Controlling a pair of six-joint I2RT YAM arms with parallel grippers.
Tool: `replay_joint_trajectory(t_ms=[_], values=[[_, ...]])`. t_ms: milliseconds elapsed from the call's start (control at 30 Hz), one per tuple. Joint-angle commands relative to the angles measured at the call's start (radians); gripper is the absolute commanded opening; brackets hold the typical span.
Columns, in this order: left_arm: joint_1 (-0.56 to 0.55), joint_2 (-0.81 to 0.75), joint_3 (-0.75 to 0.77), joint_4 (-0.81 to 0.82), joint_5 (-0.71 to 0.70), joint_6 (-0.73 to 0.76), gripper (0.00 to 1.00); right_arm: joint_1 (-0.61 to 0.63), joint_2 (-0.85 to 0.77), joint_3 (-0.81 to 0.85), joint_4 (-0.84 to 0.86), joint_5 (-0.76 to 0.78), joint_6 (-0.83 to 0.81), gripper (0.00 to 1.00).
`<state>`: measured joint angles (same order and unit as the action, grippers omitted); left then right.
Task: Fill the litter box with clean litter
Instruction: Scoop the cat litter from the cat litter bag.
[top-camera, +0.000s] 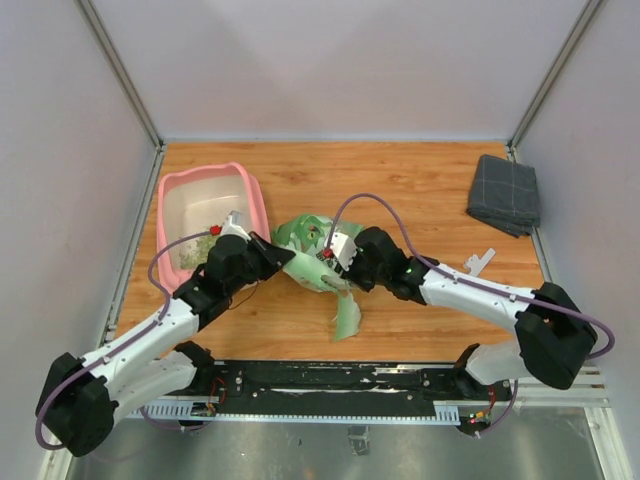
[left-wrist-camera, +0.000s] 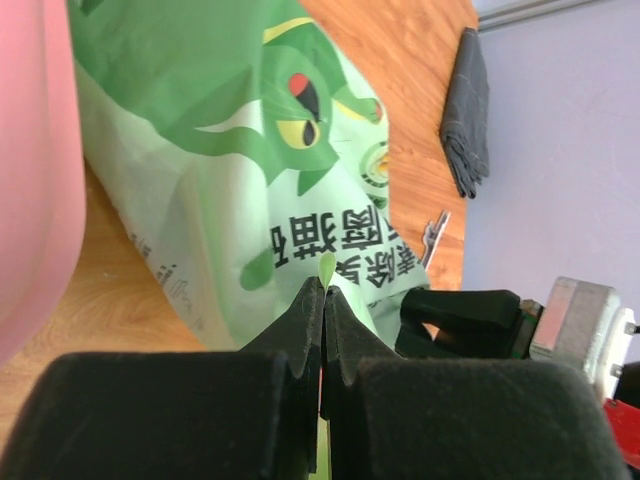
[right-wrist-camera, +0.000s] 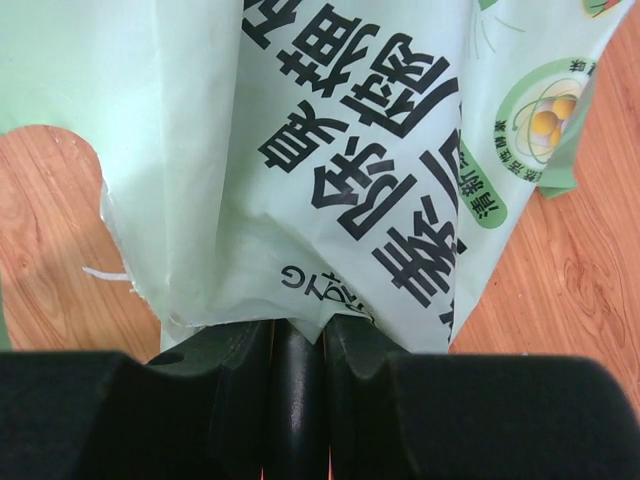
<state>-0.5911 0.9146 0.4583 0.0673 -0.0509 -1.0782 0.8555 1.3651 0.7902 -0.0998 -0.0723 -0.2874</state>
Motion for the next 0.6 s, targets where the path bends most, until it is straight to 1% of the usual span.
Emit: replay_joint_trajectory(t_ms=[0,133,267,567], values=[[-0.001,-0.033,0.092,-0.050,-0.001,0.057,0.00,-0.020,-0.051,-0.028,0.144,-0.084,0.042,0.01],[-0.001,-0.040,0.098,-0.063,0.004,0.062,0.00,-0.031,-0.147,-0.094,0.198,-0.074,0.060,0.01],[-0.001,-0.053,0.076,-0.053,0.008,0.045,0.00,-0.053,-0.244,-0.170,0.265,-0.099,0.079,0.01],[-0.001,-0.062,0.096,-0.058,0.016,0.046,0.00,-0.070,-0.338,-0.216,0.219,-0.102,0.074,0.01]])
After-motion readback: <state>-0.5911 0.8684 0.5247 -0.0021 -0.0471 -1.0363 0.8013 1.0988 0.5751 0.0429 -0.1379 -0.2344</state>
